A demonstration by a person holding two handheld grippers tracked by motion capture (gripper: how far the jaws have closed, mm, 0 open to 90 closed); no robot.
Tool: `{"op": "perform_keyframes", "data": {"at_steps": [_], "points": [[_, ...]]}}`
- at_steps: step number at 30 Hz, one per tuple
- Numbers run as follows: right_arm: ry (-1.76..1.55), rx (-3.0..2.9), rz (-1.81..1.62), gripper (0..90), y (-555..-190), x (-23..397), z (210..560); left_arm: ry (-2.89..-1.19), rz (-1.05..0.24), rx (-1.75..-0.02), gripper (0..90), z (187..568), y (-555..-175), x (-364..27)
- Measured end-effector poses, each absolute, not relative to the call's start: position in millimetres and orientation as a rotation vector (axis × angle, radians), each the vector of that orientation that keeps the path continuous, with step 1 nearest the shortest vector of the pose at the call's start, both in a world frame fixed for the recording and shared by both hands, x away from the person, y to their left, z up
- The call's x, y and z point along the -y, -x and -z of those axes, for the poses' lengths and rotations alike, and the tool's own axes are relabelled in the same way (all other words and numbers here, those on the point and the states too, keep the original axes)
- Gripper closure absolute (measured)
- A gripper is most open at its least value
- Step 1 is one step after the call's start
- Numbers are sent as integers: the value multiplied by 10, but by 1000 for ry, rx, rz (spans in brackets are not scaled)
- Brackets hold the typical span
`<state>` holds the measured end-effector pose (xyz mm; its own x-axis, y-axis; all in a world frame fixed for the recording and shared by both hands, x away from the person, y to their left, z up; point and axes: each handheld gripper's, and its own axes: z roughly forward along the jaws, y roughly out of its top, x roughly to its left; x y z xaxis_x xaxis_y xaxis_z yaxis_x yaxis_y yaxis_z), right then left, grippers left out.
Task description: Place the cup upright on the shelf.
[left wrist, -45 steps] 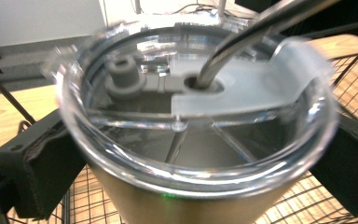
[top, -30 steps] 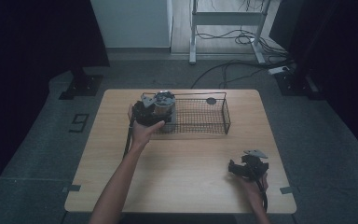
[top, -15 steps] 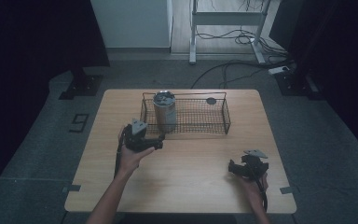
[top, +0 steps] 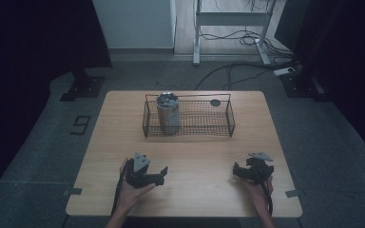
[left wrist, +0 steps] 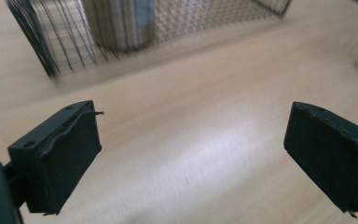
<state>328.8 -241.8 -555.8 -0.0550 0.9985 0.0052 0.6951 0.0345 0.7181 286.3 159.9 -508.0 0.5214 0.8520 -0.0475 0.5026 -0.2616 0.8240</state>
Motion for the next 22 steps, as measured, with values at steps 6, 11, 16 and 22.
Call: {"op": "perform_keyframes", "data": {"at_steps": [6, 11, 16, 22], "points": [[-1711, -1803, -769, 21, -3288, 2418, 5558, -1943, -502, -1121, 37, 5217, -2813, -1625], [-1711, -1803, -769, 22, -3288, 2418, 5558, -1930, -492, -1121, 51, 5208, -2819, -1667], [-1712, -1802, -770, 22, -3287, 2418, 5558, -1904, -489, -1135, 55, 5186, -2827, -1714], [-1711, -1803, -770, 24, -3287, 2419, 5558, -1911, -477, -1138, 56, 5204, -2828, -1706]]}}
